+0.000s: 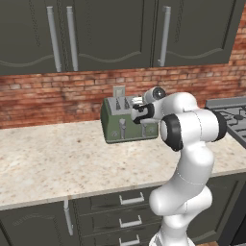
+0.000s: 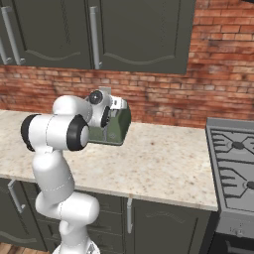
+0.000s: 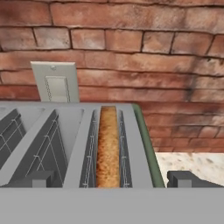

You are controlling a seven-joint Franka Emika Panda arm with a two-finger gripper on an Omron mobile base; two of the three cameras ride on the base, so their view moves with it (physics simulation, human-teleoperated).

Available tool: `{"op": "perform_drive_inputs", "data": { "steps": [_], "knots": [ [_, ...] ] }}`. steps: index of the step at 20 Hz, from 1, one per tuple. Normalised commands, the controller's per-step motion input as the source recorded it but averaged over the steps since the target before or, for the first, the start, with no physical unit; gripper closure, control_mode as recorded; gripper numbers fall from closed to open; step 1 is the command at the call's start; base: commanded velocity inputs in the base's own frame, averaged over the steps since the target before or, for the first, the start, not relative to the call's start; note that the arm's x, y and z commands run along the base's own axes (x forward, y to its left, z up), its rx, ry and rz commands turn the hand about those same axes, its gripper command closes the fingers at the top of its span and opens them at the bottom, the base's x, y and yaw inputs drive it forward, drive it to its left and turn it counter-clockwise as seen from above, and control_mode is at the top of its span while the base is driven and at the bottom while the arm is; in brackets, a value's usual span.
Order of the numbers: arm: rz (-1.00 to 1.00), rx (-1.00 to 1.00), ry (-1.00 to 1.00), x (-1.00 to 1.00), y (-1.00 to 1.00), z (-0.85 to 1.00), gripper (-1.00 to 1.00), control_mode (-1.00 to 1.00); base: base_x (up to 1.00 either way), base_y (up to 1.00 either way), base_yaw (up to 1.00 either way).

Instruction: Start the toaster. Once the lever pops up, take the bread to the plate on the dining counter.

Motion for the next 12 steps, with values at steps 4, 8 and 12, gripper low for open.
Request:
{"op": "perform_drive_inputs", "data": {
  "steps": [4,8,12],
  "knots": [
    [0.00,0.00,0.02,0.00,0.00,-0.03,-1.00,-1.00,0.00,0.00,0.00],
    [0.00,0.00,0.04,0.01,0.00,-0.02,-1.00,-1.00,0.00,0.00,0.00],
    [0.00,0.00,0.05,0.02,0.00,0.00,-1.00,-1.00,0.00,0.00,0.00]
  ]
}}
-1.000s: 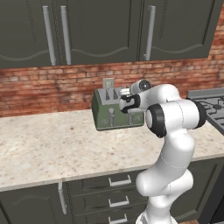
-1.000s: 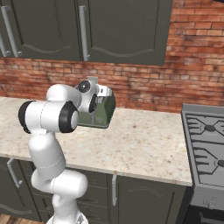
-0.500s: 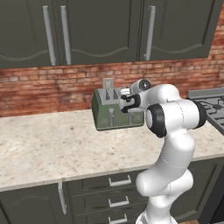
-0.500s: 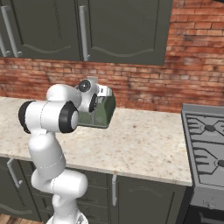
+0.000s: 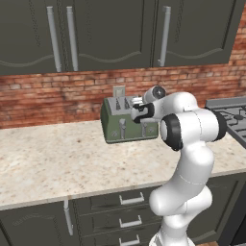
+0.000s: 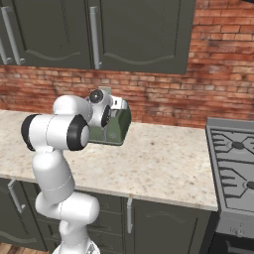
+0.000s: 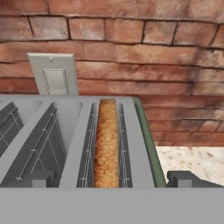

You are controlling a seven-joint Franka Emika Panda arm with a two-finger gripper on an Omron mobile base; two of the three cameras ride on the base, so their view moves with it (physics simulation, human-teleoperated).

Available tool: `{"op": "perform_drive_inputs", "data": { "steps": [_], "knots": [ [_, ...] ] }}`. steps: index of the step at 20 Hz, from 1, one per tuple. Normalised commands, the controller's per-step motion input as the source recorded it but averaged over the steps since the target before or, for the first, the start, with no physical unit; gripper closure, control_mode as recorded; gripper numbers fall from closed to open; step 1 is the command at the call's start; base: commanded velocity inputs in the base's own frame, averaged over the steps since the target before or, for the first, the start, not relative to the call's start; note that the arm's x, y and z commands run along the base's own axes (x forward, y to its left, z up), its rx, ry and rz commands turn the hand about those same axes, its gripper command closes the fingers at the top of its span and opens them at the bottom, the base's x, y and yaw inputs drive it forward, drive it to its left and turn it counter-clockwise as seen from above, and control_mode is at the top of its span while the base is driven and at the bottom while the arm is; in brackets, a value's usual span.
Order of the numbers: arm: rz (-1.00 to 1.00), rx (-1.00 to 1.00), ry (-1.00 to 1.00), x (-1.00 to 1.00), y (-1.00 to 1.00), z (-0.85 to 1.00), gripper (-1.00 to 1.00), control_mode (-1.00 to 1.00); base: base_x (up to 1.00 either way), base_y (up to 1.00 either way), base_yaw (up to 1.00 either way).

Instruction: Start the toaster. Once the lever pops up, take the bread to the plate on the dining counter.

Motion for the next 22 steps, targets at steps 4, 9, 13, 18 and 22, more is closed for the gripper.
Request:
{"op": "perform_drive_inputs", "data": {
  "steps": [4,9,13,18,22],
  "knots": [
    [0.00,0.00,0.06,0.03,0.00,0.00,-1.00,-1.00,0.00,0.00,0.00],
    [0.00,0.00,0.04,0.05,0.00,0.00,-1.00,-1.00,0.00,0.00,0.00],
    [0.00,0.00,0.02,0.01,0.00,0.00,-1.00,-1.00,0.00,0.00,0.00],
    [0.00,0.00,0.00,0.00,0.00,0.00,-1.00,-1.00,0.00,0.00,0.00],
    [0.00,0.00,0.00,0.00,0.00,0.00,-1.00,-1.00,0.00,0.00,0.00]
  ]
}}
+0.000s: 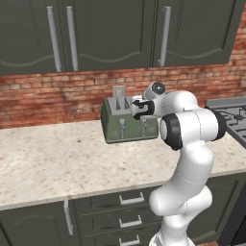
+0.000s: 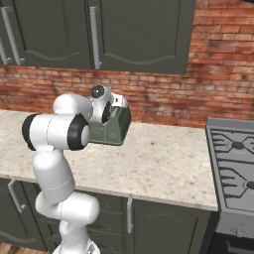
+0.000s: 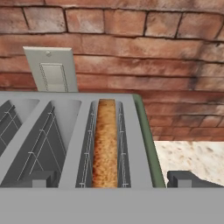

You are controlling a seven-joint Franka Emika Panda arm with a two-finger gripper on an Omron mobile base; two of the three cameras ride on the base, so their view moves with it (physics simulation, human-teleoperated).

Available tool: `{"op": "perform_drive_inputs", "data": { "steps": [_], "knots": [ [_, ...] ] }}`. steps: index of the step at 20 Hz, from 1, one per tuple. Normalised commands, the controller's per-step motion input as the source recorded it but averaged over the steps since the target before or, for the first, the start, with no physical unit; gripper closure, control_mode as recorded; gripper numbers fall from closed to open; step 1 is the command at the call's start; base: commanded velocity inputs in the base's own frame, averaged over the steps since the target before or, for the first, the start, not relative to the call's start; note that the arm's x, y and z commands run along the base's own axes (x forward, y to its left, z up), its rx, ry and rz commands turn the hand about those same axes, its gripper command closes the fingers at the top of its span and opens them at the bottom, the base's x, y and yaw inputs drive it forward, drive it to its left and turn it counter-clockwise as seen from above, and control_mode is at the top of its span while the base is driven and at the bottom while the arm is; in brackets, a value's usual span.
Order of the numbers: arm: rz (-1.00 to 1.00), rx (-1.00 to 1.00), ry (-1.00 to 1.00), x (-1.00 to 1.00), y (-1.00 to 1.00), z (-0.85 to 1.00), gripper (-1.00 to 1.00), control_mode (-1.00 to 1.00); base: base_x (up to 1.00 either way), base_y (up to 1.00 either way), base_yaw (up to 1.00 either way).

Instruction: Start the toaster. Once the lever pops up, take the bread to the plate on the dining counter.

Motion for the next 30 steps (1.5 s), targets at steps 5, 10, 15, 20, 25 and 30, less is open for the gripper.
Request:
{"op": "perform_drive_inputs", "data": {
  "steps": [5,10,15,20,25,30],
  "knots": [
    [0.00,0.00,0.00,0.00,0.00,0.00,-1.00,-1.00,0.00,0.00,0.00],
    [0.00,0.00,0.00,0.00,0.00,0.00,-1.00,-1.00,0.00,0.00,0.00],
    [0.00,0.00,0.00,0.00,0.00,0.00,-1.00,-1.00,0.00,0.00,0.00],
    [0.00,0.00,0.00,0.00,0.00,0.00,1.00,-1.00,0.00,0.00,0.00],
    [0.00,0.00,0.00,0.00,0.00,0.00,1.00,-1.00,0.00,0.00,0.00],
    [0.00,0.00,0.00,0.00,0.00,0.00,1.00,-1.00,0.00,0.00,0.00]
  ]
}}
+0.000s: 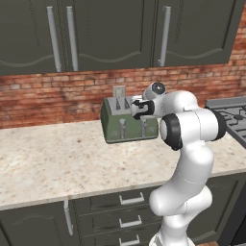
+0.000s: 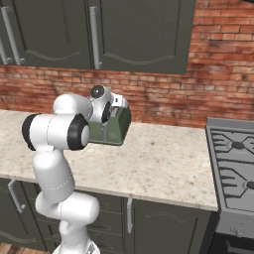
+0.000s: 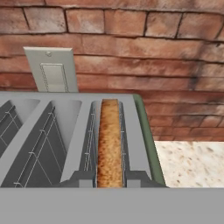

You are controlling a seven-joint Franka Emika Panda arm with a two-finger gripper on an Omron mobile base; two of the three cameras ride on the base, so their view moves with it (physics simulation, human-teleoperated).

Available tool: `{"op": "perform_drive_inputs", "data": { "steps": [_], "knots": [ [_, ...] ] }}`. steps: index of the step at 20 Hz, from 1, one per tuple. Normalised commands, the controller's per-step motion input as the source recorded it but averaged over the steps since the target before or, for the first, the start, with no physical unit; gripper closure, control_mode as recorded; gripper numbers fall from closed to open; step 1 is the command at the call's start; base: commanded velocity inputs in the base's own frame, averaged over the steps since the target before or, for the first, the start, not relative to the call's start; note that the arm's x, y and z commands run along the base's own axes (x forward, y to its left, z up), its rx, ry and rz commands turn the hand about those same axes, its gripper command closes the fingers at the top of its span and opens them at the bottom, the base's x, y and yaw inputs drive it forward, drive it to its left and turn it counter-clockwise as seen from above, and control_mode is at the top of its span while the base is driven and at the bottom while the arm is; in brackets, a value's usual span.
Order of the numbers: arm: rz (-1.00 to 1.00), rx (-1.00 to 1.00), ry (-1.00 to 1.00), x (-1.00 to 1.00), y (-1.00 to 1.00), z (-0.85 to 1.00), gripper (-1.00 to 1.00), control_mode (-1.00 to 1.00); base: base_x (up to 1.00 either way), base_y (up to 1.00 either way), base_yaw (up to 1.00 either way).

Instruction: Start the toaster. Once the lever pops up, take the bread to the plate on the dining counter.

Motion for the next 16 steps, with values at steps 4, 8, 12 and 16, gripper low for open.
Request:
{"op": "perform_drive_inputs", "data": {
  "steps": [4,8,12,16],
  "knots": [
    [0.00,0.00,0.00,0.00,0.00,0.00,1.00,-1.00,0.00,0.00,0.00],
    [0.00,0.00,0.00,0.00,0.00,0.00,1.00,-1.00,0.00,0.00,0.00],
    [0.00,0.00,0.00,0.00,0.00,0.00,1.00,-1.00,0.00,0.00,0.00],
    [0.00,0.00,0.00,0.00,0.00,0.00,1.00,-1.00,0.00,0.00,0.00]
  ]
}}
